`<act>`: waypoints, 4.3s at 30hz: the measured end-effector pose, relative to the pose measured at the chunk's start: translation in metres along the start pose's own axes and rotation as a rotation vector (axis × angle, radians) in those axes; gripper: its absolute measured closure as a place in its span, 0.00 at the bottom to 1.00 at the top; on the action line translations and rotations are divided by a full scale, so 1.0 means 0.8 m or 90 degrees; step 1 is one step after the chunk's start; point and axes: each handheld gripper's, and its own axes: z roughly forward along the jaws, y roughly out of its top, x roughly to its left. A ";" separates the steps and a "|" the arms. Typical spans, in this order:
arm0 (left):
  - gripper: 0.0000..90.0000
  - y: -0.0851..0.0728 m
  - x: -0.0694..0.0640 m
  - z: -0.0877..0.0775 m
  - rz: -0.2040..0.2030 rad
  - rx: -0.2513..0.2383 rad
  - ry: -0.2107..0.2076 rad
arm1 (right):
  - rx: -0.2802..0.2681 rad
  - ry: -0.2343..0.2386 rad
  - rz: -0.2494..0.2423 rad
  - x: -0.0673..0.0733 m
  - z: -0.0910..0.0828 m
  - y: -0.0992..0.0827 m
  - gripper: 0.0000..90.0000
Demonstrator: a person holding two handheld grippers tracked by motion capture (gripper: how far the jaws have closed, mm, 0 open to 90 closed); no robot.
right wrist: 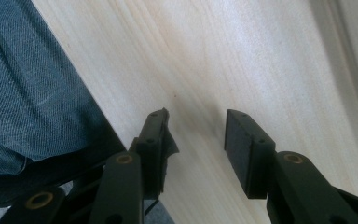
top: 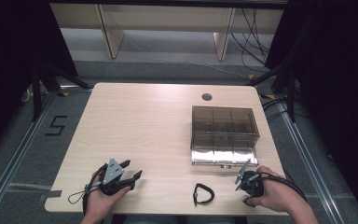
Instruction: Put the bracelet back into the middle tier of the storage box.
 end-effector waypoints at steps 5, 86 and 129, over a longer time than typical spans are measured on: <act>0.42 0.000 0.001 -0.001 0.009 0.001 0.003 | 0.000 -0.006 0.010 0.004 -0.005 0.006 0.67; 0.42 0.000 0.000 -0.002 0.009 0.001 -0.003 | 0.017 0.018 -0.148 0.033 0.019 0.159 0.87; 0.42 0.000 -0.001 -0.001 0.015 0.003 -0.001 | 0.026 0.034 -0.076 0.008 -0.032 0.124 0.95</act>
